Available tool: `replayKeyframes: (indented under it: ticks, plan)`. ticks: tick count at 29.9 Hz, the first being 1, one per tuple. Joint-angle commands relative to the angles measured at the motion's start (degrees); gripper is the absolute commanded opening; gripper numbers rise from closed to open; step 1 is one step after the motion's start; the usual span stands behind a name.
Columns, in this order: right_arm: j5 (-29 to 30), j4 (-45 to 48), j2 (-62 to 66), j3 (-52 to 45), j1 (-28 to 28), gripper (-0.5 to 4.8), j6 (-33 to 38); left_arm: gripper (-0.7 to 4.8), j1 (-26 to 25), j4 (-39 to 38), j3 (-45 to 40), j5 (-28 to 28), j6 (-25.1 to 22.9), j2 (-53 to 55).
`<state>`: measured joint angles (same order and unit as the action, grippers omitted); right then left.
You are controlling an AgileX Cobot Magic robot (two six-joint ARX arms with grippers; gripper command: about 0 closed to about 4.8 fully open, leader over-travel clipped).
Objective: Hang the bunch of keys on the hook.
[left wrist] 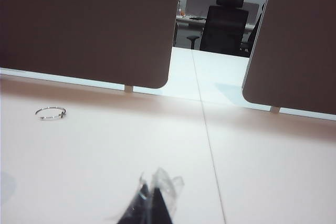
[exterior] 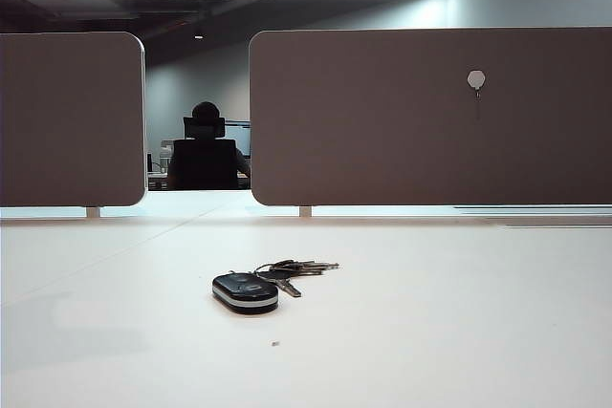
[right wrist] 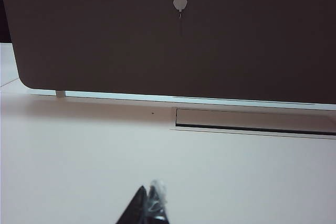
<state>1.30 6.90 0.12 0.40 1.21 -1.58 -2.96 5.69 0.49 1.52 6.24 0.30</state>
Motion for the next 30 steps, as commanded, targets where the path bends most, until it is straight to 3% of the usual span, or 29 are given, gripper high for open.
replayKeyframes:
  ticks: [1, 8, 12, 14, 15, 16, 17, 18, 19, 26, 30]
  plan:
    - [-0.09, 0.66, 0.0, -0.17, -0.04, -0.01, -0.13, -0.05, 0.02, -0.98, -0.04, 0.22, 0.17, 0.02]
    - [0.04, 0.37, 0.0, -0.17, 0.02, 0.0, 0.52, -0.05, 0.02, -0.92, -0.04, 0.39, 0.22, 0.02]
    - [0.15, 1.11, 0.0, -0.11, 0.02, -0.01, 0.52, -0.06, 0.02, -0.63, 0.04, 3.74, 0.63, 0.02]
    - [1.16, 1.05, 0.0, 1.05, 0.04, -0.01, 2.86, -0.06, 0.02, 0.79, 0.15, 3.87, 3.67, 0.02]
    - [3.67, 1.03, 0.0, 3.02, 0.04, 0.07, 4.55, -0.01, 0.02, 0.46, 1.03, 3.98, 7.56, 0.02]
    - [5.25, 0.94, 0.0, 4.46, 0.09, 0.93, 4.57, 0.43, 0.04, 0.22, 1.75, 5.29, 9.33, 0.02]
    - [5.7, 0.11, 0.33, 6.97, 0.11, 3.87, 4.7, 2.75, 0.04, 0.13, 3.02, 9.42, 11.02, 0.07]
    - [5.66, -0.83, 0.96, 8.39, 0.13, 4.79, 4.85, 4.39, 0.07, 0.13, 3.69, 11.61, 11.19, 0.07]
    - [5.73, -2.62, 1.79, 10.29, 0.13, 4.79, 4.83, 4.79, 0.07, 0.07, 4.66, 13.57, 11.23, 0.07]
    - [14.4, -4.22, 13.14, 19.74, 2.4, 4.79, 2.62, 4.79, 0.11, -1.16, 12.85, 21.92, 15.63, 2.19]
    - [15.58, -4.2, 24.06, 25.07, 6.51, 4.79, 2.62, 4.79, 0.15, -1.81, 17.31, 29.35, 16.31, 8.07]
